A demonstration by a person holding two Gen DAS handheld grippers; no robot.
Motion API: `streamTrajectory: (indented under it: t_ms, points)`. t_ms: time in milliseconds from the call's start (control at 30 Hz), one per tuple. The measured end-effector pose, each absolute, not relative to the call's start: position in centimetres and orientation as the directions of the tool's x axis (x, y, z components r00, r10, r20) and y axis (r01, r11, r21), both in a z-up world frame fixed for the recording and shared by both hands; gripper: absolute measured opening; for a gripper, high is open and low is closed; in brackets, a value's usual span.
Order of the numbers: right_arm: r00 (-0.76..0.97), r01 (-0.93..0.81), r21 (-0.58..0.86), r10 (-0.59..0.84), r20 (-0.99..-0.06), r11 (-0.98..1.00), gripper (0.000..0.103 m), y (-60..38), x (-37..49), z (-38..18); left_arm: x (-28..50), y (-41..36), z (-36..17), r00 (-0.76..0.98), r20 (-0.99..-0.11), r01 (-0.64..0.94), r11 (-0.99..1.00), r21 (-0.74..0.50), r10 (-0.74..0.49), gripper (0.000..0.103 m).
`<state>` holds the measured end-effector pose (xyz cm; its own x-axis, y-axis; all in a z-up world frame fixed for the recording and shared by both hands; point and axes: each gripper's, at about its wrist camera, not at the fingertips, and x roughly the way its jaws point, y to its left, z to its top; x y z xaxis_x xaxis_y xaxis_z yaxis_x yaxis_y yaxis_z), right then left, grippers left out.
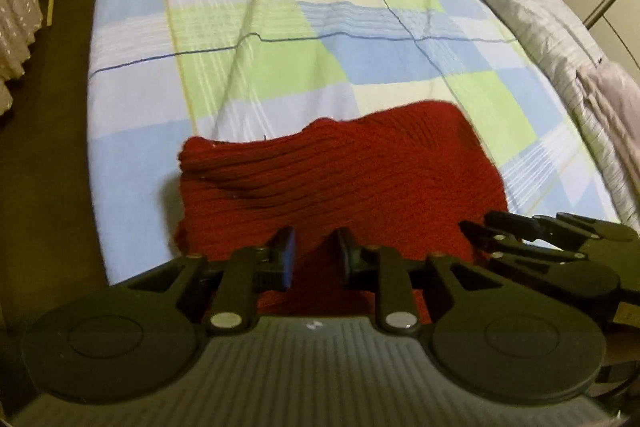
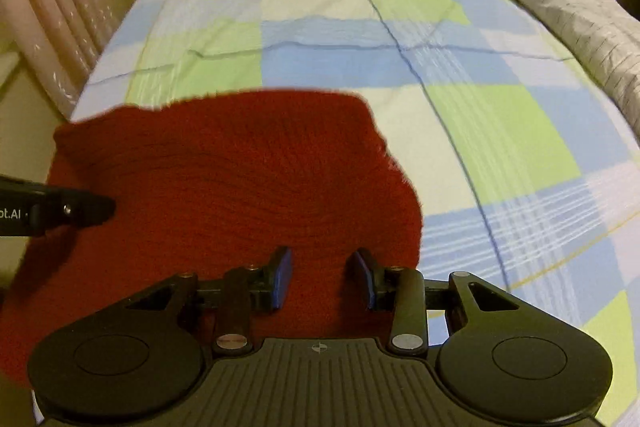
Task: Fold clothes
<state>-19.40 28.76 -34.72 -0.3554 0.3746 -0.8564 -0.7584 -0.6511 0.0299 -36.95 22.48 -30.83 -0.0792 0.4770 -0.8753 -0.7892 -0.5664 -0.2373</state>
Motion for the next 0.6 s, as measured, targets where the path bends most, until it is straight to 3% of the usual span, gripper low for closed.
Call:
streamTrajectory:
  t_ms: [67,267,433,600]
  points:
    - [-0.385,-0.773,0.068,0.382,-0.840,-0.631,0.038,28.3,-18.1,-32.9,-36.8,21.5,-29.0,-0.082,-0.865,-0.788,-0.564,-0.247,0.495,0.015]
    - [-0.466,-0.755,0.178,0.325,-0.823,-0.631,0.038,24.9,-15.0,-29.0,-34.0,18.9,-27.9,-0.027,-0.878,-0.793,-0.546,-0.272,0.477,0.016]
    - [-0.421,-0.743,0.171,0.254,-0.871,-0.647,0.038,23.4,-16.5,-32.7,-32.3,18.7,-31.6,-0.057,-0.911,-0.787,-0.580,-0.210,0.408,0.022]
    - [-0.375,-0.746,0.139,0.239,-0.896,-0.651,0.038,23.8,-17.6,-34.4,-31.8,19.3,-31.4,-0.074,-0.925,-0.786,-0.592,-0.176,0.373,0.023]
